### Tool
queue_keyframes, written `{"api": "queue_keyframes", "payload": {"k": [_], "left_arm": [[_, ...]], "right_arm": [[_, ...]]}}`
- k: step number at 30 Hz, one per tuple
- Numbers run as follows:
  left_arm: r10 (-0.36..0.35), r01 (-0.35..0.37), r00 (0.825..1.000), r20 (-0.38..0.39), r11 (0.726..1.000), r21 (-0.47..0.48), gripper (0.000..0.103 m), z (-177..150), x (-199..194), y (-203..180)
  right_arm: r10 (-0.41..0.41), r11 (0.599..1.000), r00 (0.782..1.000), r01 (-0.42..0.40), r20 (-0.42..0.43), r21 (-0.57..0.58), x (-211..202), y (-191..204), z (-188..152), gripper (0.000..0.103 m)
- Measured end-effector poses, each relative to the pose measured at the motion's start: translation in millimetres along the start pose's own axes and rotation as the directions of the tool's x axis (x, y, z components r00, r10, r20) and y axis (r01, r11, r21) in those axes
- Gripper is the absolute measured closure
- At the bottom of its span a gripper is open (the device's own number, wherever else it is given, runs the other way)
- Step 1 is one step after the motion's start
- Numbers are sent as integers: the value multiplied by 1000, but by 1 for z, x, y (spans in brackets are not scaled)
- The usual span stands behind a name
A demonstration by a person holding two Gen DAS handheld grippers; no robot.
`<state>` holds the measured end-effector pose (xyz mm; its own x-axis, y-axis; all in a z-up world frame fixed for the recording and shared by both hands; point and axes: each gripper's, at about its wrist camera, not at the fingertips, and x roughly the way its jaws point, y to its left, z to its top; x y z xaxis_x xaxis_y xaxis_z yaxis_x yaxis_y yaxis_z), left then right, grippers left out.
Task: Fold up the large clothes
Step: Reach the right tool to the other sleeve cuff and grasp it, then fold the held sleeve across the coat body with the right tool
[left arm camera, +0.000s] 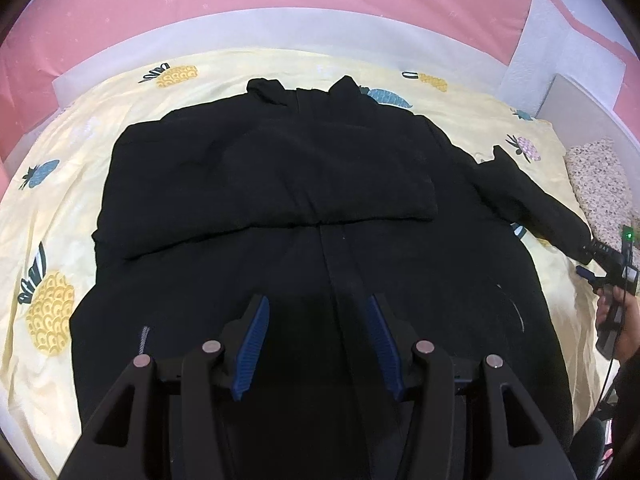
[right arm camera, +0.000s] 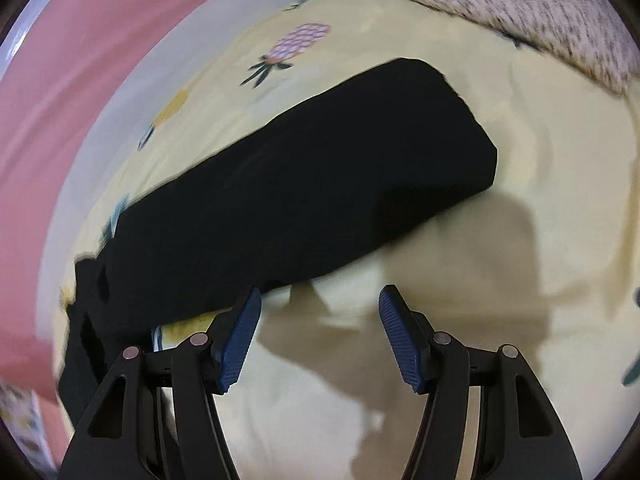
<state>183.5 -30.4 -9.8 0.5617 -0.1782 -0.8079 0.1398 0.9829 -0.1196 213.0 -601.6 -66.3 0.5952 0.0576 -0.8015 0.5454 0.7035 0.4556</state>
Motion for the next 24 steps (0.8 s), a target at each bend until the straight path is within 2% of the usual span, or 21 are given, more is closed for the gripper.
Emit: {"api": "queue_keyframes", "payload": {"k": [6, 7, 8, 9, 12, 13, 15, 20, 24], "left_arm": [[6, -6, 1000, -19, 1000, -6, 50, -1, 14, 3], [9, -9, 1000, -22, 1000, -10, 50, -2, 15, 5], [11, -12, 1000, -24, 1000, -16, 50, -2, 16, 7], [13, -13, 1000, -26, 1000, -22, 50, -3, 17, 10], [21, -22, 1000, -23, 999, -39, 50, -3, 16, 17], [22, -23, 1000, -21, 999, -46, 50, -3, 15, 20], [23, -24, 1000, -14, 998, -57, 50, -3, 13, 25], [8, -7, 1000, 12, 996, -89, 50, -3, 2, 34], [-5, 10, 999, 37, 993, -119, 50, -4, -10, 43]], "right_arm": [[37, 987, 998, -44, 49, 156, 14, -23, 21, 41], [35, 984, 997, -46, 65, 170, 15, -24, 23, 44], [23, 983, 997, -35, 72, 180, 16, -26, 27, 49], [10, 983, 997, -22, 70, 184, 18, -27, 29, 62], [16, 981, 998, -27, 58, 191, 19, -26, 35, 81], [18, 984, 998, -30, 68, 176, 12, -21, 36, 88], [23, 990, 995, -37, 101, 136, -5, -11, 38, 91], [95, 994, 976, -104, 196, 36, -65, 37, 48, 92], [175, 983, 948, -152, 268, -102, -114, 105, 54, 93]]}}
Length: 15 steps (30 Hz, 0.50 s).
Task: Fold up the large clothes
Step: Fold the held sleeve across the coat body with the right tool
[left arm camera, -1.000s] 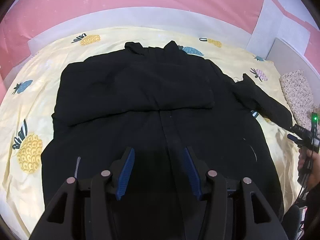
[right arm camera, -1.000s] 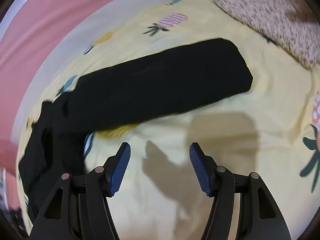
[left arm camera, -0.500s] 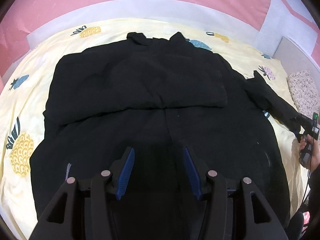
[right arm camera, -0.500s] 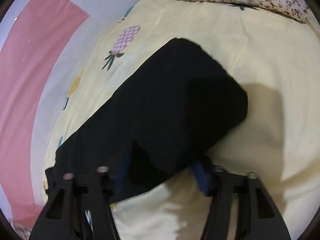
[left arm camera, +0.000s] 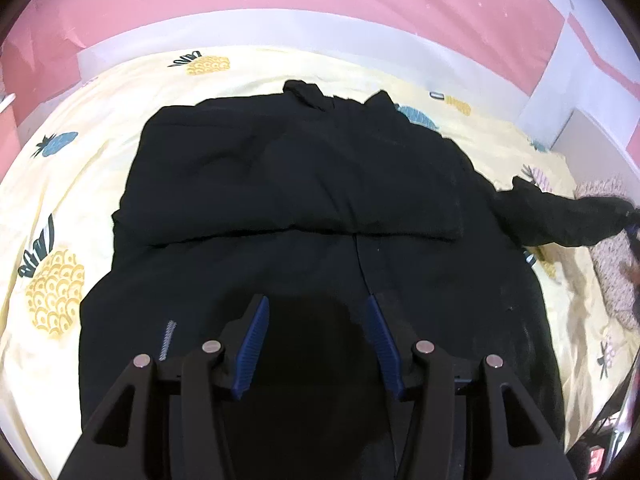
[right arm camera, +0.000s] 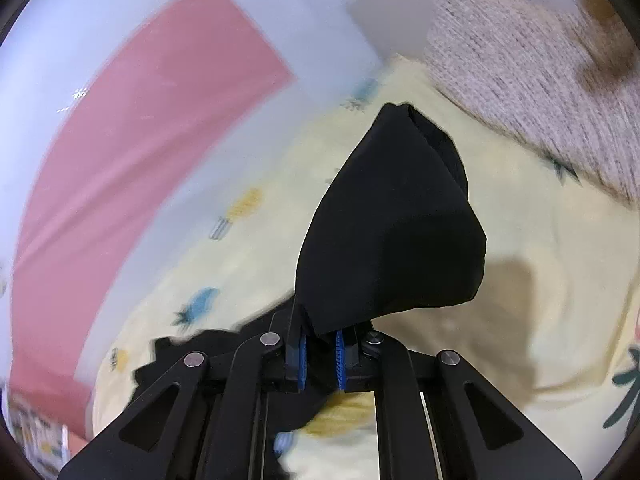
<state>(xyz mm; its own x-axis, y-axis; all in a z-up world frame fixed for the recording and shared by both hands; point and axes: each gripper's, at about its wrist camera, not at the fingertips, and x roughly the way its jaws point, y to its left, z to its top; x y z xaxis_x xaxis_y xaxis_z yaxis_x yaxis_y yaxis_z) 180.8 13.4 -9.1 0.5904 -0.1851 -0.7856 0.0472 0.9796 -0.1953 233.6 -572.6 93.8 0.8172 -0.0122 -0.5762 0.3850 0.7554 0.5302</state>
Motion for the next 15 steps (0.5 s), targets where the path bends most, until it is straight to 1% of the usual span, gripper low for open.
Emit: {"api": "queue_keyframes", "payload": {"k": [3, 5, 6, 8, 10, 13, 14, 15], "left_arm": [[-4, 4, 1000, 19, 1000, -22, 50, 1, -10, 7], [-9, 10, 999, 33, 999, -42, 50, 2, -16, 15], [-9, 10, 999, 39, 999, -49, 50, 3, -19, 18], [-5, 8, 999, 50, 998, -65, 50, 4, -24, 27], [0, 5, 998, 59, 997, -80, 50, 4, -29, 37], [14, -7, 997, 71, 995, -101, 50, 6, -34, 52], [19, -11, 997, 75, 994, -109, 50, 7, -35, 58], [25, -16, 997, 78, 993, -117, 50, 7, -35, 64]], "right_arm": [[63, 991, 998, -59, 26, -118, -18, 65, 4, 93], [118, 973, 993, -111, 24, -201, -31, 112, -3, 93], [141, 964, 990, -133, 17, -230, -34, 129, -8, 93], [176, 941, 984, -170, -5, -292, -38, 164, -22, 93], [212, 911, 976, -215, -48, -351, -36, 202, -42, 93], [231, 873, 967, -256, -110, -416, -26, 245, -76, 93], [240, 858, 960, -278, -143, -432, -19, 261, -92, 93], [243, 849, 956, -291, -163, -441, -13, 269, -102, 93]]}}
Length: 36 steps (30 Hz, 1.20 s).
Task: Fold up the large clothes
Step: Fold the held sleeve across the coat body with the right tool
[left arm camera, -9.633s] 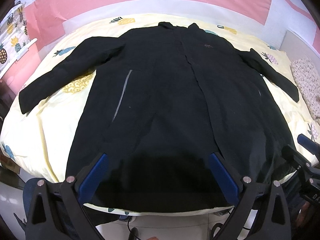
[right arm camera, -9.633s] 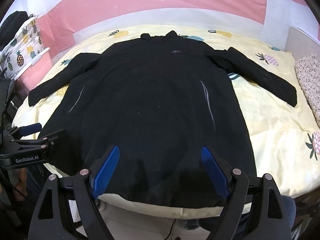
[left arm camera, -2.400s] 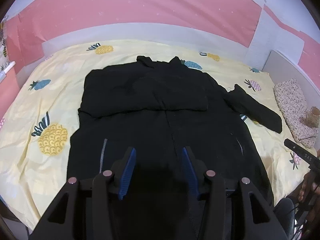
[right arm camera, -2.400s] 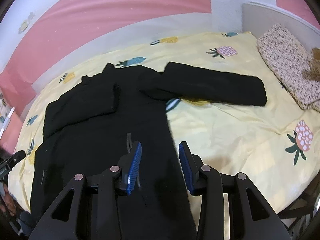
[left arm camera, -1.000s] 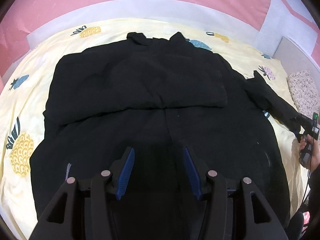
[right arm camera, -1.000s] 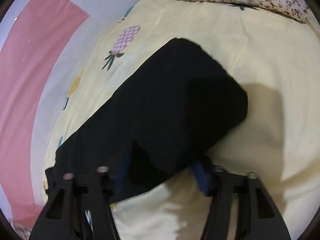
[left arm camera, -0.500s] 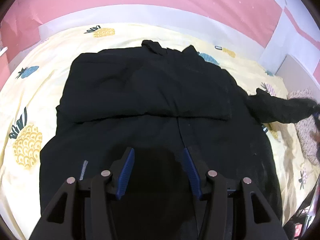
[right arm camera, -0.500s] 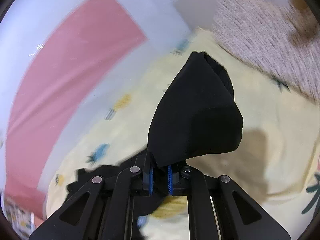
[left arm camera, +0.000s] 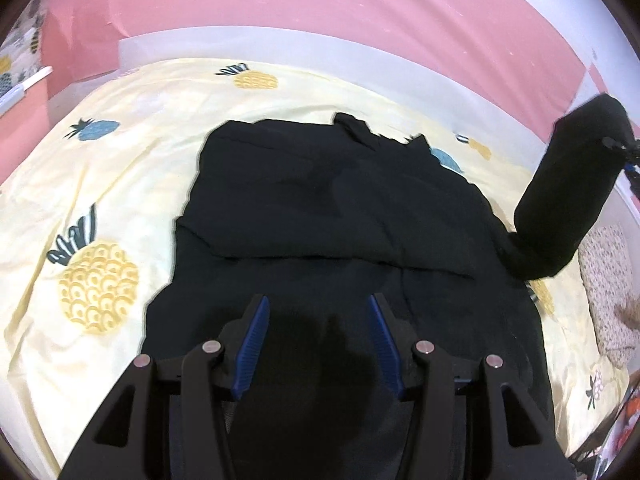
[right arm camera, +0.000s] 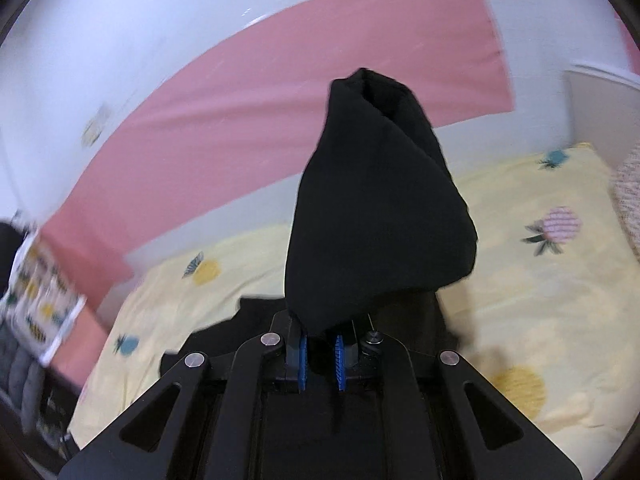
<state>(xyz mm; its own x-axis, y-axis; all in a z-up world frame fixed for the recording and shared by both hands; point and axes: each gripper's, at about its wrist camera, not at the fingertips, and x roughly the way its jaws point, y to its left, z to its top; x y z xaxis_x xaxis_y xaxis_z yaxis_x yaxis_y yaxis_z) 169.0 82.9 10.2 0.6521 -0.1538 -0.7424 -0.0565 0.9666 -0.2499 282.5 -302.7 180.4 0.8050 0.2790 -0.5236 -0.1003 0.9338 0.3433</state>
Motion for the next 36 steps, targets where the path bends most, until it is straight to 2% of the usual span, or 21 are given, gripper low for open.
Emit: {"api": "queue_keyframes", "payload": {"k": [3, 8, 13, 18, 20, 21, 22, 23, 24, 29, 32, 34, 35, 36], "left_arm": [[19, -18, 1000, 8, 1000, -23, 50, 5, 2, 19], [40, -38, 999, 22, 998, -59, 50, 14, 10, 43], [47, -45, 999, 25, 996, -82, 50, 17, 18, 58], [41, -39, 999, 25, 995, -89, 50, 18, 24, 65], [35, -33, 999, 25, 995, -90, 50, 20, 25, 65], [32, -29, 999, 26, 996, -90, 50, 21, 26, 64], [27, -24, 999, 28, 996, -89, 49, 23, 26, 63], [21, -19, 999, 29, 996, -90, 47, 25, 26, 61], [13, -10, 999, 32, 996, -91, 45, 28, 27, 59], [-81, 85, 996, 39, 992, -98, 36, 48, 33, 39], [-166, 167, 986, 18, 983, -79, 31, 64, 50, 17], [-229, 227, 973, -22, 971, -75, 28, 73, 71, 1], [-239, 235, 970, -52, 969, -76, 28, 78, 85, -7], [-246, 240, 965, -86, 968, -77, 28, 81, 99, -16]], "right_arm": [[37, 998, 997, -40, -73, -46, 33, 37, -25, 93], [61, 989, 974, -87, -216, -117, 100, 84, -76, 93], [45, 982, 934, -107, -355, -155, 158, 96, -129, 92], [7, 975, 887, -109, -462, -195, 191, 102, -163, 86], [12, 972, 883, -120, -469, -201, 193, 106, -168, 80], [32, 971, 884, -139, -466, -196, 187, 104, -165, 66], [76, 969, 879, -176, -471, -173, 183, 104, -164, 37], [124, 966, 870, -216, -477, -143, 179, 106, -163, 25], [142, 963, 868, -233, -476, -138, 175, 108, -162, 21], [185, 950, 888, -272, -421, -156, 140, 102, -153, 21], [152, 970, 919, -210, -364, -126, 118, 64, -145, 22], [93, 986, 941, -131, -326, -99, 105, 27, -140, 24], [68, 991, 946, -100, -316, -86, 102, 12, -139, 28], [32, 996, 950, -56, -310, -69, 99, -8, -139, 39]]}}
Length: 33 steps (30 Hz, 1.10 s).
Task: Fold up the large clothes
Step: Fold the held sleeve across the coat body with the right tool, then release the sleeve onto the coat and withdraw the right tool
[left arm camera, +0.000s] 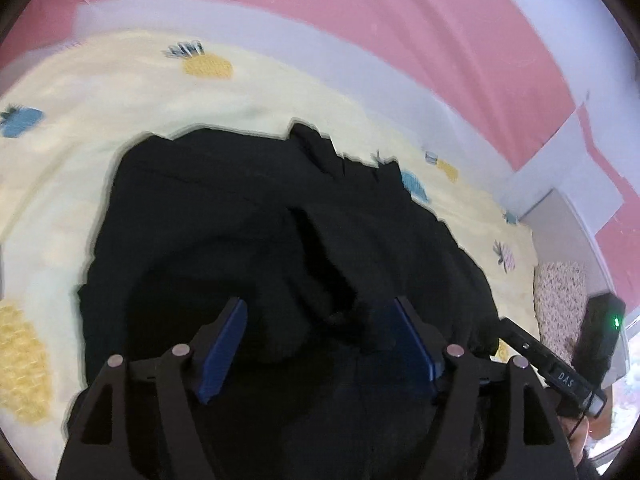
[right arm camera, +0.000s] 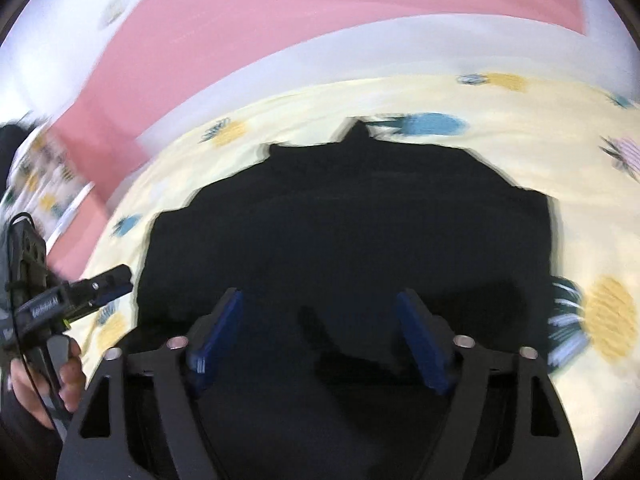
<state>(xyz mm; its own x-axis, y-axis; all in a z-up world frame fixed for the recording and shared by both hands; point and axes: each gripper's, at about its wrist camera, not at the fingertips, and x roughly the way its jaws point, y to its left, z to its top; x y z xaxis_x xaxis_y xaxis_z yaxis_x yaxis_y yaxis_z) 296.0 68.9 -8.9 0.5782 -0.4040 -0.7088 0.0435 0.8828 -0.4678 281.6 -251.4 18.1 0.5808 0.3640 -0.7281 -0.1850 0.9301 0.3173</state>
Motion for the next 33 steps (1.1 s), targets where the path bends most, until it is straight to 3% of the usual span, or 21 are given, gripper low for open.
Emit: {"api": "queue_keyframes", "payload": {"k": [1, 4, 5, 6, 9, 12, 14, 16, 20, 26, 30, 33], "left_arm": [[-15, 16, 999, -33, 1000, 3, 28, 3, 14, -4], [-4, 5, 994, -112, 1000, 2, 37, 5, 51, -13], [-2, 5, 993, -118, 1000, 25, 56, 4, 58, -17], [22, -15, 993, -114, 998, 58, 74, 3, 62, -21], [67, -67, 998, 3, 987, 145, 83, 0, 43, -35], [121, -137, 989, 90, 970, 200, 83, 1, 34, -36], [157, -166, 986, 61, 965, 201, 83, 1, 46, -25], [163, -164, 986, 21, 969, 182, 82, -3, 60, -12], [163, -165, 986, 28, 976, 143, 75, -9, 53, -1], [188, -196, 976, 108, 979, 63, 77, -6, 8, 11], [153, -175, 977, 149, 974, 143, 77, 16, 14, -19], [158, -187, 977, 143, 959, 214, 77, 26, 40, -38]], "right_arm": [[-43, 998, 999, 43, -3, 34, -3, -20, -2, 50], [-118, 987, 993, 117, -6, 110, -8, -62, -8, 62], [-132, 983, 991, 131, -6, 127, -8, -72, -9, 63], [-138, 981, 990, 137, -7, 138, -7, -77, -9, 65], [-136, 979, 991, 137, -12, 150, 6, -86, -7, 73], [-123, 981, 991, 130, -61, 141, 31, -88, -14, 74], [-130, 983, 985, 143, -118, 112, 50, -87, -23, 74], [-153, 984, 982, 162, -111, 79, 55, -83, -27, 74], [-154, 985, 979, 163, -130, 62, 48, -81, -20, 74], [-161, 984, 987, 163, -27, 72, 15, -87, -1, 74], [-164, 985, 987, 163, -1, 53, 23, -81, 24, 74], [-173, 984, 985, 173, -13, 34, 42, -76, 33, 74]]}}
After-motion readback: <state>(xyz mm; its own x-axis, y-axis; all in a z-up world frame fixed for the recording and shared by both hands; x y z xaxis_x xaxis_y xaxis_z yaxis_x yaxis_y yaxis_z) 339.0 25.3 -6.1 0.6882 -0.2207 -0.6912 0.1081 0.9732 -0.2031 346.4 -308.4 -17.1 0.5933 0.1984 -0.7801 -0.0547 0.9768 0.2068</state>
